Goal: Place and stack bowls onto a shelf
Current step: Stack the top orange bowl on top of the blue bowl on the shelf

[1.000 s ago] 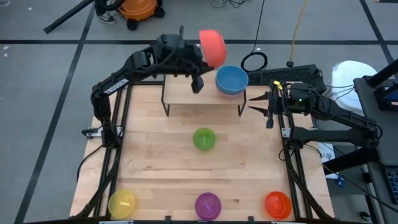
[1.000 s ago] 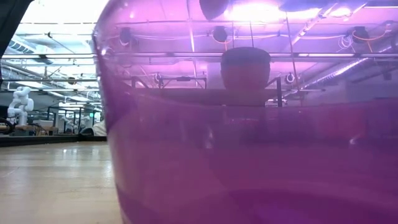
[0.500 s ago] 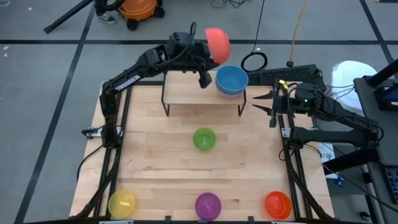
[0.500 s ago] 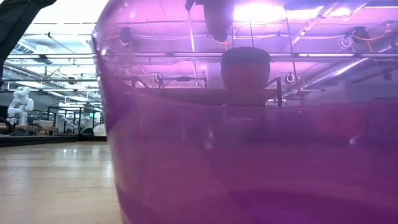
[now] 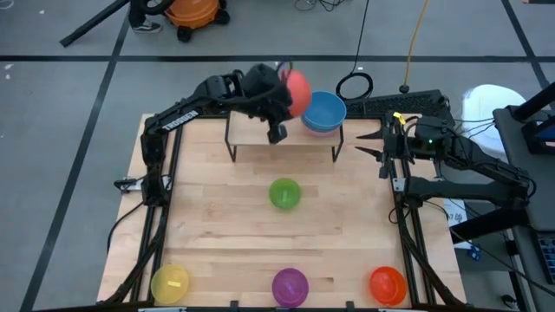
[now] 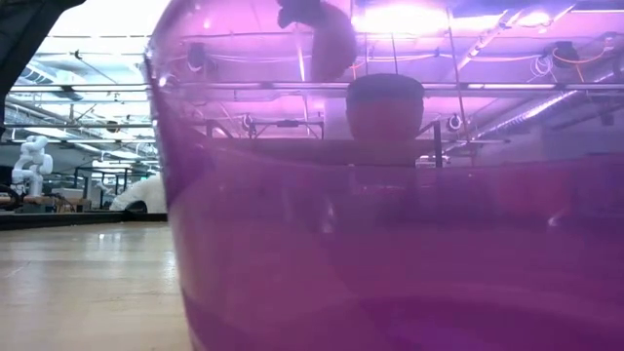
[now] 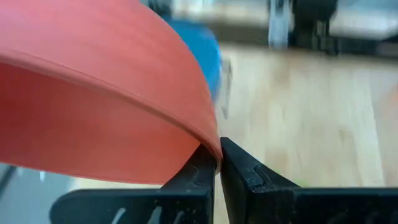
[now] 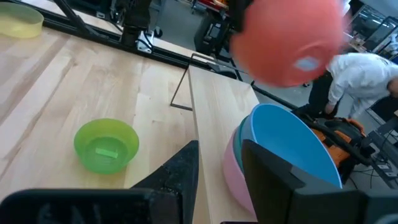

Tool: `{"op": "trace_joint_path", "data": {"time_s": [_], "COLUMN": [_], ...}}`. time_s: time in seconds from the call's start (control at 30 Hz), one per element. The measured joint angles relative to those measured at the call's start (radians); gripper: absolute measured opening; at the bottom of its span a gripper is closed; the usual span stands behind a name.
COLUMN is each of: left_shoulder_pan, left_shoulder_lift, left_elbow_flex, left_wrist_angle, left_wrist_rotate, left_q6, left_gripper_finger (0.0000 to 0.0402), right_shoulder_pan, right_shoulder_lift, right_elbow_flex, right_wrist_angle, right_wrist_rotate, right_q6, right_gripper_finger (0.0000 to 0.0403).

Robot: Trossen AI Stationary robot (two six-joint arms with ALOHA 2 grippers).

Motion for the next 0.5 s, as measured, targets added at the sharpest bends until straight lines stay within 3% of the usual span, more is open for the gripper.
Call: {"op": "trace_joint_path", "data": {"time_s": [0.23, 0.5], "left_shoulder_pan": [-0.075, -0.195], "left_shoulder_lift": [0.000, 0.010], "left_elbow_flex": [0.000, -0.066], "left_wrist_angle": [-0.272, -0.413], "left_wrist_rotate": [-0.063, -0.065], "left_q6": [-0.138, -0.341], "left_gripper_finger": [0.0010, 0.0010], "right_shoulder_pan": [0.000, 0.000], "right_shoulder_lift": [0.000, 0.002], "right_elbow_flex": [0.000, 0.000], "right_wrist_angle": [0.001, 0.003], "right_wrist_rotate": [0.000, -0.004], "right_q6": [0.000, 0.015], "right_gripper_finger": [0.0116, 0.0116]}}
